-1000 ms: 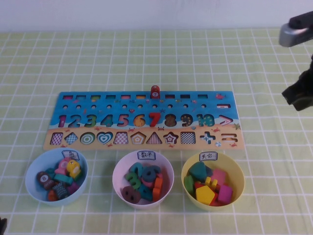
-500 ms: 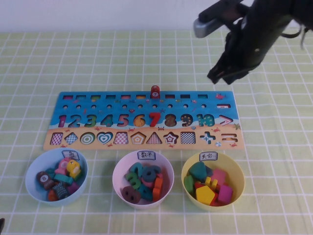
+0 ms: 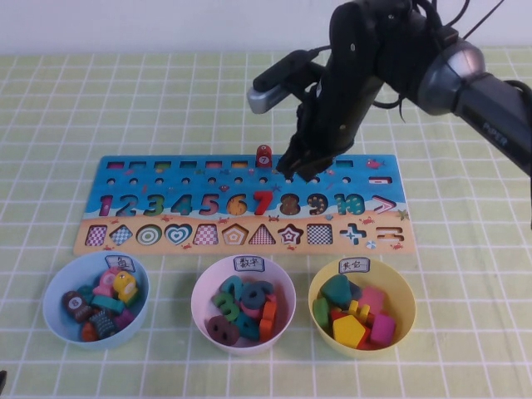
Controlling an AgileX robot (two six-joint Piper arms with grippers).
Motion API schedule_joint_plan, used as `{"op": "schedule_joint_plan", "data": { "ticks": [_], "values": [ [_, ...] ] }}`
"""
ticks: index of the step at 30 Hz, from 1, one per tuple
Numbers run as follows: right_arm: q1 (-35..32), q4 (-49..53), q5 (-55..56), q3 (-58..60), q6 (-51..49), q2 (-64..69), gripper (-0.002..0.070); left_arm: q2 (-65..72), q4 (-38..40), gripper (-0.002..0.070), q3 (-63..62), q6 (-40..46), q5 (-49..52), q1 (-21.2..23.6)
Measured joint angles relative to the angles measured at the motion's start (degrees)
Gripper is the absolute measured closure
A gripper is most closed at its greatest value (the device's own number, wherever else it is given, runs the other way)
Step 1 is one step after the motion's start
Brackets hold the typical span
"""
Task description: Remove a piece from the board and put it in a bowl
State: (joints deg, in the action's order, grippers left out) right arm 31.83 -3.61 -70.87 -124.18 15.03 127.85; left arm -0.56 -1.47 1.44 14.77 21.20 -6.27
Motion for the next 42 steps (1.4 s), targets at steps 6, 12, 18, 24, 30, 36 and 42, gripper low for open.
{"op": "schedule_joint_plan", "data": {
  "ticks": [6,12,18,24,30,36,42],
  "values": [
    [0.2,-5.6,2.3,-0.3,2.7,1.4,0.0188,0.0,0.0,0.068,0.0,0.0,0.0,0.0],
    [1.2,-6.5,7.4,-0.5,5.7,3.1,0.0157,0.0,0.0,0.068,0.0,0.0,0.0,0.0],
    [2.4,-6.5,10.2,-0.5,7.3,5.2,0.018,0.0,-0.1,0.068,0.0,0.0,0.0,0.0],
    [2.5,-5.4,11.8,-0.5,7.5,7.4,0.0181,0.0,-0.1,0.068,0.0,0.0,0.0,0.0],
    [2.5,-4.4,13.3,-0.5,7.5,8.2,0.018,0.0,-0.1,0.068,0.0,0.0,0.0,0.0],
    [2.5,-4.4,13.7,-0.5,7.6,9.1,0.018,0.0,-0.1,0.068,0.0,0.0,0.0,0.0],
    [2.5,-4.6,14.2,-0.5,7.6,9.9,0.018,0.0,-0.1,0.068,0.0,0.0,0.0,0.0]
  ]
}}
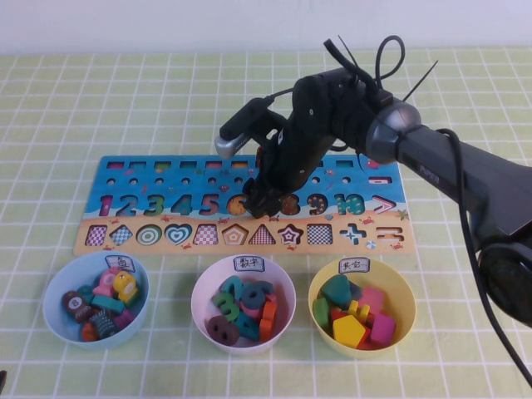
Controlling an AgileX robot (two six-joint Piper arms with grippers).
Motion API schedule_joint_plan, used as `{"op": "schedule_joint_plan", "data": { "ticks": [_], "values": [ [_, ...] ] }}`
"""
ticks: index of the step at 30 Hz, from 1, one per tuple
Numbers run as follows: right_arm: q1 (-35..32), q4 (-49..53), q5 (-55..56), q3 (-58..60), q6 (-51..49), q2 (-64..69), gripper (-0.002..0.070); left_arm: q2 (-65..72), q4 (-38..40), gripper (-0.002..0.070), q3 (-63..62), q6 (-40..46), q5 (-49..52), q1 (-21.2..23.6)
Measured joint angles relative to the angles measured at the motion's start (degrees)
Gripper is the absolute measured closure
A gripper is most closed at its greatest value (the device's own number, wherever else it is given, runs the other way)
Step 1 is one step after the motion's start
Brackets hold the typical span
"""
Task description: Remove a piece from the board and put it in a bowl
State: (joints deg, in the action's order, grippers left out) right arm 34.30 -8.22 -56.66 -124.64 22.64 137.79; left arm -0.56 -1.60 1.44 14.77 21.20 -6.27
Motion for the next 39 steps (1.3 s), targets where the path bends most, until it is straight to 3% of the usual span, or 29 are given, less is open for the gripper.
{"op": "schedule_joint_plan", "data": {
  "ticks": [6,12,30,39],
  "values": [
    [0.0,-0.5,0.2,-0.1,0.0,0.2,0.0194,0.0,0.0,0.068,0.0,0.0,0.0,0.0],
    [0.1,-1.0,0.0,-0.1,0.0,0.2,0.0317,0.0,0.0,0.068,0.0,0.0,0.0,0.0],
    [0.1,2.7,-3.2,-0.1,-0.4,-4.2,0.0316,0.0,0.0,0.068,0.0,0.0,0.0,0.0],
    [0.1,0.1,-12.5,-4.4,-0.4,-6.6,0.0316,0.0,0.0,0.068,0.0,0.0,0.0,0.0]
  ]
}}
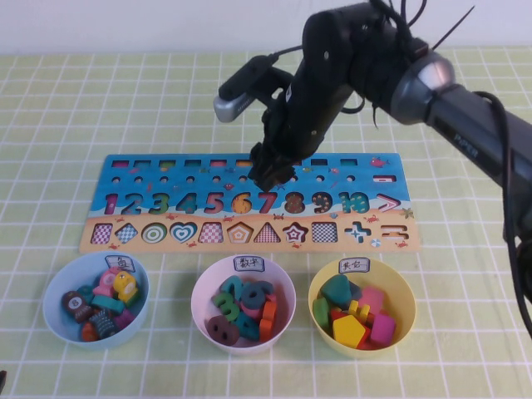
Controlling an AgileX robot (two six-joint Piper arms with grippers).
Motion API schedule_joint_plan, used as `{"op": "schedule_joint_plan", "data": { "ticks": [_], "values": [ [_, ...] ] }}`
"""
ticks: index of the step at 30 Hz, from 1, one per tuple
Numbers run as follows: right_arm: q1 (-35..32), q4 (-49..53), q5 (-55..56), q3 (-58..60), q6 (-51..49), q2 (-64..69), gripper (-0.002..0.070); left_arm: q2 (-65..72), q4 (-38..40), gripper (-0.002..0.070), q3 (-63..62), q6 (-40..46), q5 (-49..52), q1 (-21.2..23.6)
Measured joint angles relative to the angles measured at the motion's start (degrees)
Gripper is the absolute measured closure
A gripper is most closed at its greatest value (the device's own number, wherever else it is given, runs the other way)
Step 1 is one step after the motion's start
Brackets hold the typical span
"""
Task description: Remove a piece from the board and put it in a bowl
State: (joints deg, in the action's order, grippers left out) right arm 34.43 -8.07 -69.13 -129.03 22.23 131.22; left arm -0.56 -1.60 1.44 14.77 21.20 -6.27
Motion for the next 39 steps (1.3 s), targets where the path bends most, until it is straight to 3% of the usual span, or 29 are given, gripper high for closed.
{"op": "schedule_joint_plan", "data": {
  "ticks": [18,29,39],
  "values": [
    [4.5,-9.1,-2.1,-0.3,0.2,-9.1,0.0317,0.0,0.0,0.068,0.0,0.0,0.0,0.0],
    [8.4,-4.8,-2.1,20.8,0.2,-16.0,0.0317,0.0,0.0,0.068,0.0,0.0,0.0,0.0],
    [8.5,-5.8,-1.7,23.0,1.2,-15.1,0.0317,0.0,0.0,0.068,0.0,0.0,0.0,0.0]
  ]
}}
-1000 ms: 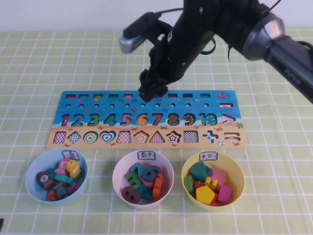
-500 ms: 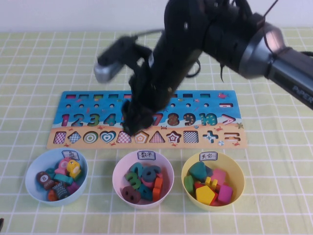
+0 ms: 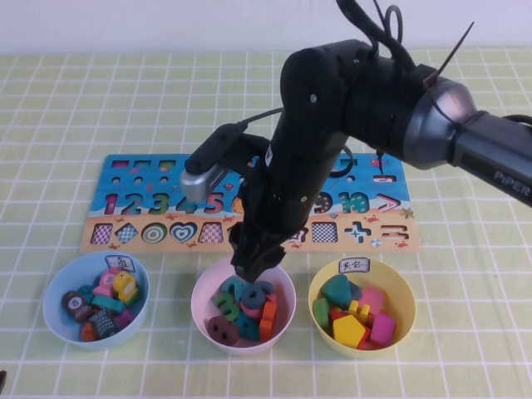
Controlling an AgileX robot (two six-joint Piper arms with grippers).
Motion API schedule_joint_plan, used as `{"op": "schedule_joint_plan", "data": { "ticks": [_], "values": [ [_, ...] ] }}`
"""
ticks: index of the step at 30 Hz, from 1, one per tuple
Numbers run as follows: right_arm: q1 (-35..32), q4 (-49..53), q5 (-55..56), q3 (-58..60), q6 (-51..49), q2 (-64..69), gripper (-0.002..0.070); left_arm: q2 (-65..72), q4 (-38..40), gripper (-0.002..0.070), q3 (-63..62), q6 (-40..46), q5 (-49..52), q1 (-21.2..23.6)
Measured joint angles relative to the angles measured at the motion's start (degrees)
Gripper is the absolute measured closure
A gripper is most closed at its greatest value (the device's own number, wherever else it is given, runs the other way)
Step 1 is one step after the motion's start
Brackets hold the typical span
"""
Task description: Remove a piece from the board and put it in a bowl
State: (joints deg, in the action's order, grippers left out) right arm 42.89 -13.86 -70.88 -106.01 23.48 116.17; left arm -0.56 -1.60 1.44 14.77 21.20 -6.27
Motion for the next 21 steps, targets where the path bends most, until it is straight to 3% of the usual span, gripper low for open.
{"op": "schedule_joint_plan", "data": {
  "ticks": [13,21],
  "values": [
    [0.0,-6.1,0.2,0.0,2.0,1.6,0.0316,0.0,0.0,0.068,0.0,0.0,0.0,0.0],
    [0.0,-6.1,0.2,0.0,2.0,1.6,0.0195,0.0,0.0,0.068,0.0,0.0,0.0,0.0]
  ]
}}
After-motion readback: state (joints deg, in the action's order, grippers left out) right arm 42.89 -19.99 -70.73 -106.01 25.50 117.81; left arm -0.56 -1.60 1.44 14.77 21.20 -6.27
